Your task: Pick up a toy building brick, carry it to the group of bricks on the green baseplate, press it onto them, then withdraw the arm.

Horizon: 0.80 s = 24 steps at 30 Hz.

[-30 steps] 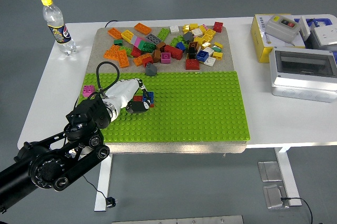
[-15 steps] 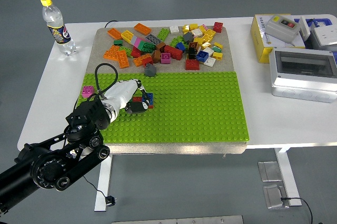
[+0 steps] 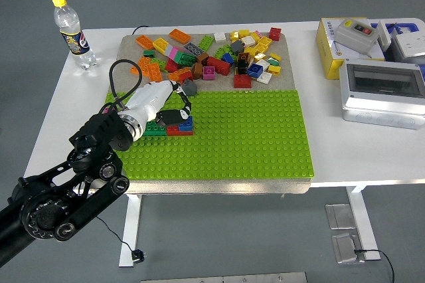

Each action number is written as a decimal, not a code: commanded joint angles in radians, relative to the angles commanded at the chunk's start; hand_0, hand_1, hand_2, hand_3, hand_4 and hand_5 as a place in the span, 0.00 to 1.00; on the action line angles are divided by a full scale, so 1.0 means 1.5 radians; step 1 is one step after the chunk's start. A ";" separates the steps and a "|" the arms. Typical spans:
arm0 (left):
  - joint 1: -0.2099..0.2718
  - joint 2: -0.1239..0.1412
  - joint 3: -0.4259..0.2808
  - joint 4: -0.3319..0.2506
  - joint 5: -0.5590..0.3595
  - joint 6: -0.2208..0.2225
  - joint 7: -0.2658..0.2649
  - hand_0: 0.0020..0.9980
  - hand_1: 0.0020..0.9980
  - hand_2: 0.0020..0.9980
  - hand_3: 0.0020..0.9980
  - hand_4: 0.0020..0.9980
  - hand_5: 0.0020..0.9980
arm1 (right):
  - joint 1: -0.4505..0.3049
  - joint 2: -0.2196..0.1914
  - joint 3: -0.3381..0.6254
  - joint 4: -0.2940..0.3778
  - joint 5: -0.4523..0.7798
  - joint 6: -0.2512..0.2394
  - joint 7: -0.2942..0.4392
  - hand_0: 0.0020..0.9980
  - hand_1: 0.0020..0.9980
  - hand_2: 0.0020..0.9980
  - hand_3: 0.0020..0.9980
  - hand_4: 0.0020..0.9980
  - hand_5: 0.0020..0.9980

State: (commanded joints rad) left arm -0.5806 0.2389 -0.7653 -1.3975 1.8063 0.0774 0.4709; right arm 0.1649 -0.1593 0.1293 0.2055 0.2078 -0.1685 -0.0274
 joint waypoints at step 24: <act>0.132 0.149 -0.136 0.076 -0.055 0.073 -0.247 0.97 0.90 0.90 0.84 0.43 0.25 | -0.011 0.003 0.009 -0.003 -0.006 0.000 -0.002 0.71 0.67 0.75 0.72 0.46 0.85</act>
State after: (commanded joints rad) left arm -0.3832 0.4625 -0.9698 -1.2838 1.7236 0.1867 0.0997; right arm 0.1481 -0.1541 0.1434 0.2014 0.1985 -0.1685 -0.0306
